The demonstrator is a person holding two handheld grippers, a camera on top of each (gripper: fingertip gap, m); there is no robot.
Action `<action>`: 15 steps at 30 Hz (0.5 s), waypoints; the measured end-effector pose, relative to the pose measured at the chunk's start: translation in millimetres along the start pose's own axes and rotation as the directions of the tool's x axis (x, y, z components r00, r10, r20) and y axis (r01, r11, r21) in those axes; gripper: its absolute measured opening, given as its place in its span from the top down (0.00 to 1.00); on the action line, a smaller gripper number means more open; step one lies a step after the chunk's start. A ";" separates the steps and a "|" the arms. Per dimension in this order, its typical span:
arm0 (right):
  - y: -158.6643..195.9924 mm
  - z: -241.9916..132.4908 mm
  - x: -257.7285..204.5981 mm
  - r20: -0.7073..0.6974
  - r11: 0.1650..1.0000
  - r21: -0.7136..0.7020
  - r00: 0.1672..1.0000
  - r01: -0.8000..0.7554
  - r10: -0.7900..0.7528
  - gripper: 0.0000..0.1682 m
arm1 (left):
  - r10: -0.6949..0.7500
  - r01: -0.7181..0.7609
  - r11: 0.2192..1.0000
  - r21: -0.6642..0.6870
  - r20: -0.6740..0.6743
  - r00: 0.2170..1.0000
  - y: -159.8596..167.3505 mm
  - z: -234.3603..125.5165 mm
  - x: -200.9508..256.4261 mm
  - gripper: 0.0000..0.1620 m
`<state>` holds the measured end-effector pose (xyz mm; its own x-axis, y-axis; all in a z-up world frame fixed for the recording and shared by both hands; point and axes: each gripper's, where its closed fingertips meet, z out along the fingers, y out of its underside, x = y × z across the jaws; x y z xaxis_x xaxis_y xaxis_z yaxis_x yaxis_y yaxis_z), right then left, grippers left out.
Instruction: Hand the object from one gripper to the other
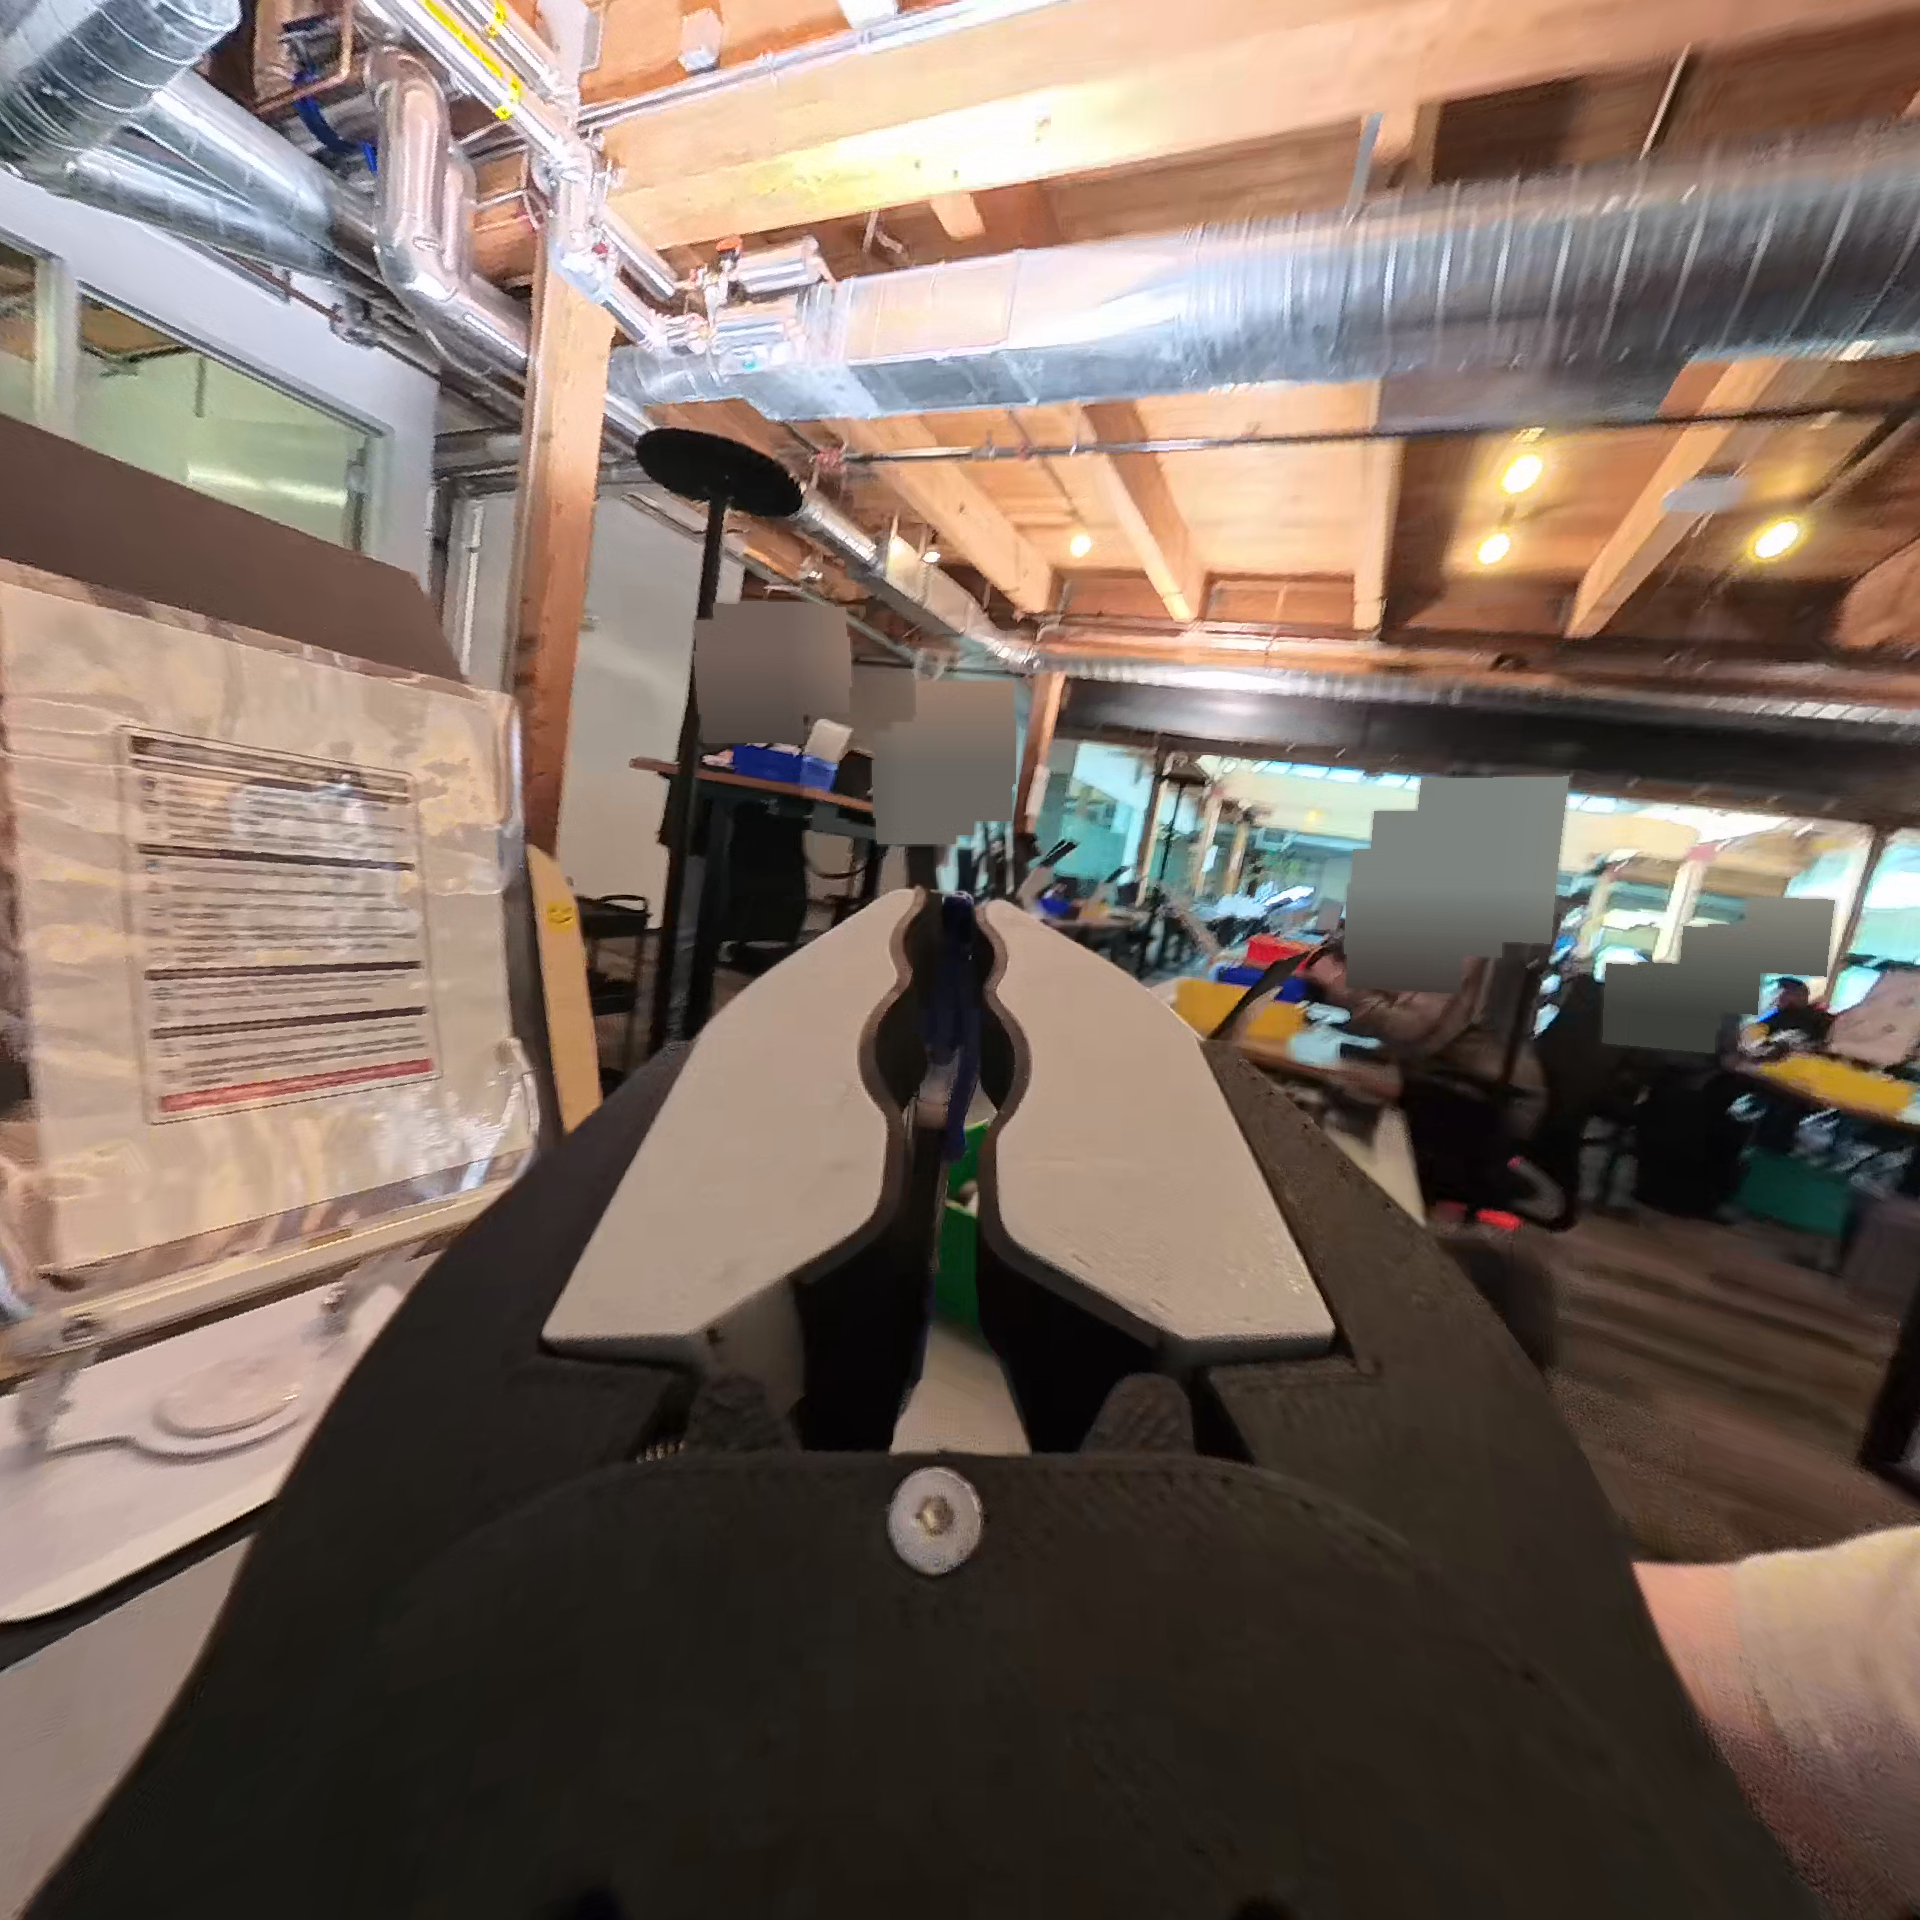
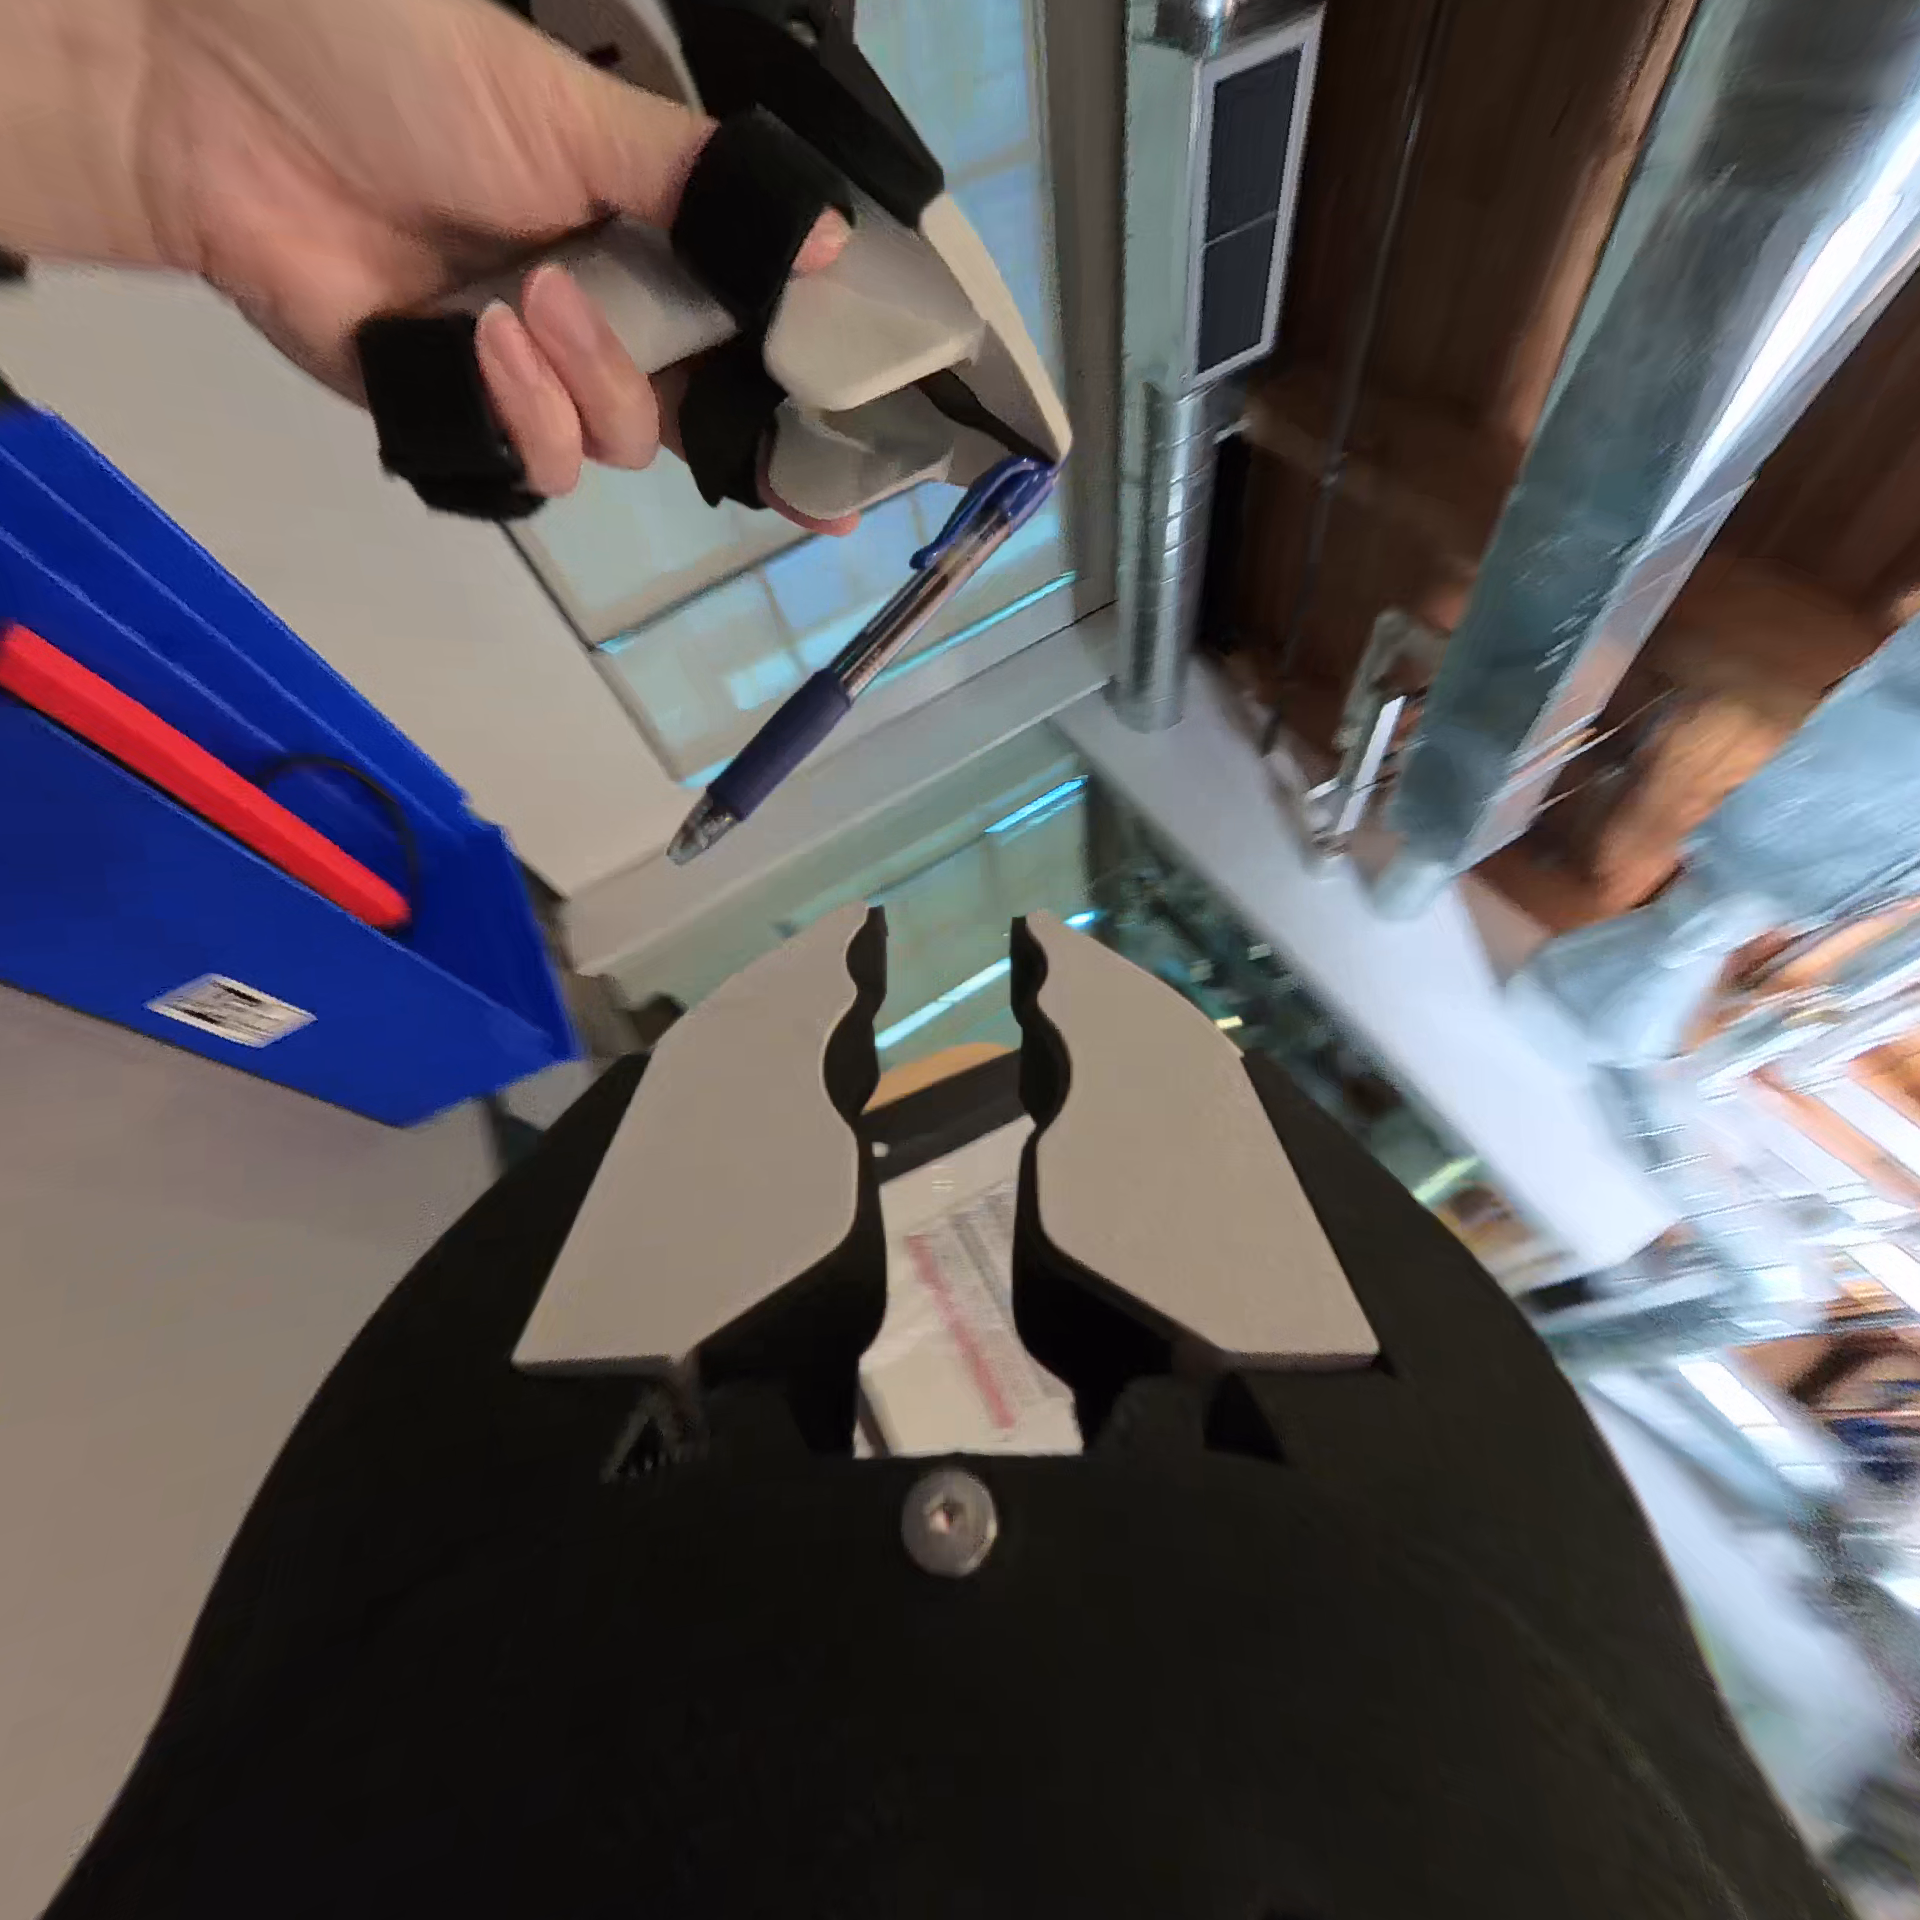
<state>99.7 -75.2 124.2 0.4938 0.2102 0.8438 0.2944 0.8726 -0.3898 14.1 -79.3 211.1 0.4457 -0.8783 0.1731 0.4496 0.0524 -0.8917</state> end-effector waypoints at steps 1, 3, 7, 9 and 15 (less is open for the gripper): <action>2.9 2.6 -2.0 0.042 0.995 -0.012 0.994 -0.104 0.104 0.86 | 0.036 -0.036 0.999 -0.026 0.017 0.999 3.8 1.7 -0.3 0.97; 3.5 8.0 -3.1 0.110 0.939 -0.045 0.933 -0.341 0.344 0.85 | 0.098 -0.095 0.991 -0.095 0.025 0.995 16.0 7.8 2.5 0.97; -5.1 13.5 3.3 0.156 0.718 -0.092 0.702 -0.690 0.695 0.82 | 0.132 -0.131 0.972 -0.195 -0.006 0.991 44.0 23.9 12.4 0.97; -8.5 13.5 1.0 0.189 0.646 -0.137 0.620 -0.751 0.761 0.80 | 0.119 -0.126 0.964 -0.232 -0.046 0.992 57.6 31.2 20.0 0.97; -18.9 -6.1 9.0 0.308 0.602 -0.205 0.533 -0.771 0.788 0.79 | 0.011 -0.066 0.954 -0.293 -0.185 0.983 78.9 40.3 45.0 0.97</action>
<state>103.6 -92.4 137.0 0.2433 0.9354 0.2567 -0.0360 0.2732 -0.9613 100.8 -95.6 165.4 0.2995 -0.9505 0.0825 0.1723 -0.0311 -0.9845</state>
